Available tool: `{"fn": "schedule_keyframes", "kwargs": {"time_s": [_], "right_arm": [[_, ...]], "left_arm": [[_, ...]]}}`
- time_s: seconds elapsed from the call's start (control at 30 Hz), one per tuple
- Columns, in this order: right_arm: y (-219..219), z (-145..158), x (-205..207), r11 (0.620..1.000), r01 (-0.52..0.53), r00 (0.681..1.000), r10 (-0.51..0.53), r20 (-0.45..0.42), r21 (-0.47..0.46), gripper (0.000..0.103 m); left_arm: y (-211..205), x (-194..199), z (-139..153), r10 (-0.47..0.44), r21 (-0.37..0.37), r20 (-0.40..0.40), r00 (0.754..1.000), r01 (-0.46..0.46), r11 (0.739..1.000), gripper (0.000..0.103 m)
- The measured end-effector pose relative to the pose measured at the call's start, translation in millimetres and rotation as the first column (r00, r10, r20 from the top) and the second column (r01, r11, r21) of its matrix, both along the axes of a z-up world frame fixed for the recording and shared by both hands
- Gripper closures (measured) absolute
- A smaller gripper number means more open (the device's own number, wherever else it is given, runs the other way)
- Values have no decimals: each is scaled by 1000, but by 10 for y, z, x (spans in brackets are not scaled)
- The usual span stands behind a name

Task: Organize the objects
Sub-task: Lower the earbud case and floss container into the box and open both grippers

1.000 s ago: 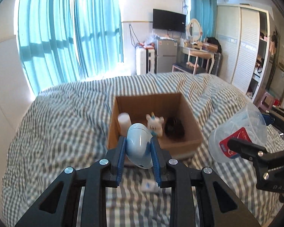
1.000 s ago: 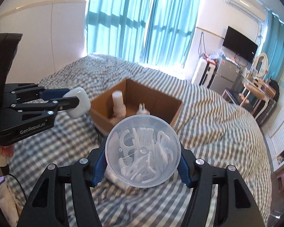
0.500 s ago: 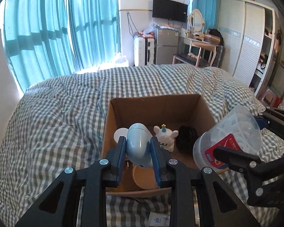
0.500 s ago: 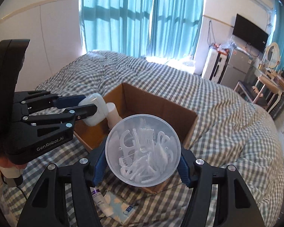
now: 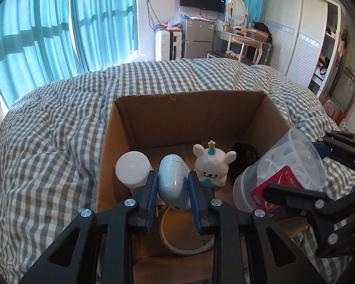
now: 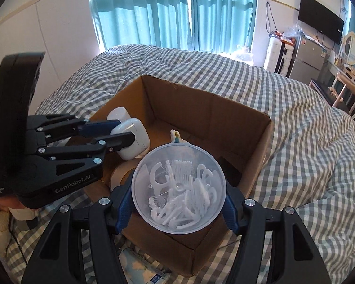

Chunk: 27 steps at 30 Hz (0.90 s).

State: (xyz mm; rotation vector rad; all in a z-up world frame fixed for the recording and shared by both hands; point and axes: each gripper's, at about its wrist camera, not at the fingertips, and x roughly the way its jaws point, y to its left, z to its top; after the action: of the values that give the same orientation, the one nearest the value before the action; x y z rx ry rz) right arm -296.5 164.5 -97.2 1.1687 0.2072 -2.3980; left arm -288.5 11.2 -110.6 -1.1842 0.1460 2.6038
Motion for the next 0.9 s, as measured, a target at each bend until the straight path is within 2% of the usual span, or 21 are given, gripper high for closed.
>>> {"fn": "schedule_keyframes", "kwargs": {"time_s": [0.13,0.2,0.23,0.33,0.37,0.43,0.67,0.9], "right_arm": [[93,66,10,999,35,999,-35,-12,-24,40],[133,151,35,998,45,998,-46,-34,-45,40],[129,208,46,997,51,997,-54,-48,-56,39],[199,396,135,993,72,992,-81,-99,-88,37],[219,459,170,993,78,990,-88,-111,-92,36],[236,585,244,992,86,986,-98,-133,-92,36],[273,891,632,994,89,976,-101,-192,-68,36],[165,915,1064,998,54,977,-62,-205,-45,36]], "left_arm": [[25,51,-5,-1,-7,-16,1000,1,1000,74],[45,75,24,-2,-15,-12,1000,2,1000,62],[44,96,38,-5,-14,-9,1000,5,1000,51],[68,170,118,-15,4,-6,1000,15,1000,40],[70,205,155,-7,-5,-13,1000,7,1000,33],[54,299,255,8,-22,-38,999,-8,1000,26],[-69,649,597,49,-23,-91,995,-51,998,17],[-211,1105,714,99,-23,-122,988,-102,994,11]]}}
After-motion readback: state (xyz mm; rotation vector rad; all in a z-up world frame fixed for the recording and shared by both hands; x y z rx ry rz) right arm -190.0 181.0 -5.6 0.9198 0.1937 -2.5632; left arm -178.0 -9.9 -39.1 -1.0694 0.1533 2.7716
